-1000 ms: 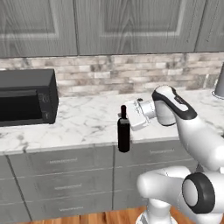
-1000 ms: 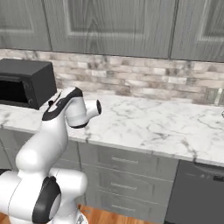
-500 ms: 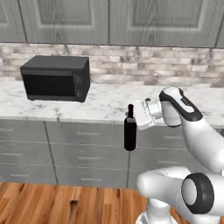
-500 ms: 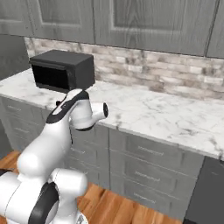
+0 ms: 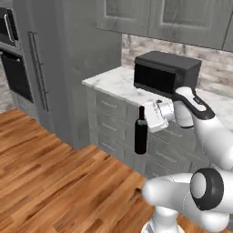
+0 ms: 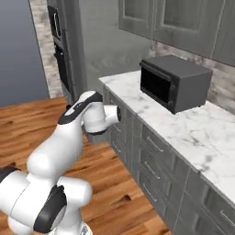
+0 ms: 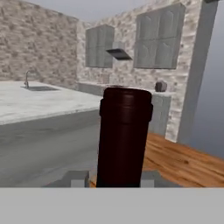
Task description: There is a wine glass and glass cup on the dining counter. Place the wine bottle next to the wine glass and the juice bottle next to the glass cup.
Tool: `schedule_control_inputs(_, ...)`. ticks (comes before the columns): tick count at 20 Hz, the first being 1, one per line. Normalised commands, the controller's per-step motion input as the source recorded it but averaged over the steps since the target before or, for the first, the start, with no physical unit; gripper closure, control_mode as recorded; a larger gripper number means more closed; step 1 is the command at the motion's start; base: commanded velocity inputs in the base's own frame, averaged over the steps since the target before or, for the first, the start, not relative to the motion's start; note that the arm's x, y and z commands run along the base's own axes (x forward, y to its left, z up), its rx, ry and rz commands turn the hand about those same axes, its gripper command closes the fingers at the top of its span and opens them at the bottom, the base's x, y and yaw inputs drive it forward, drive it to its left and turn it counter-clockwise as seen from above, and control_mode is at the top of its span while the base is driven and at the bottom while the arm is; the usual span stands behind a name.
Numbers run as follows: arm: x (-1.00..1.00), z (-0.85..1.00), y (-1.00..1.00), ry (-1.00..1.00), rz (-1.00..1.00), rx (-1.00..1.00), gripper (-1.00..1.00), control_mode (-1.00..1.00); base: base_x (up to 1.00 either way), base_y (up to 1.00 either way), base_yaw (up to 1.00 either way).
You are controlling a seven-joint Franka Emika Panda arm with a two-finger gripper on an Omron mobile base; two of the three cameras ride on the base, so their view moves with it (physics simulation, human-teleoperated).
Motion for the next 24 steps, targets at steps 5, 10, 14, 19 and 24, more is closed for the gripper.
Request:
schedule_control_inputs(5, 0.0, 0.0, 0.0, 0.0, 0.0, 0.0, 1.0, 1.0, -0.04, 0.0, 1.0)
schedule_control_inputs(10, 0.0, 0.0, 0.0, 0.0, 0.0, 0.0, 1.0, 1.0, -0.04, 0.0, 1.0)
schedule_control_inputs(14, 0.0, 0.0, 0.0, 0.0, 0.0, 0.0, 1.0, 1.0, -0.03, 0.0, 1.0)
schedule_control_inputs(19, 0.0, 0.0, 0.0, 0.0, 0.0, 0.0, 1.0, 1.0, -0.03, 0.0, 1.0)
schedule_control_inputs(24, 0.0, 0.0, 0.0, 0.0, 0.0, 0.0, 1.0, 1.0, -0.06, 0.04, 1.0)
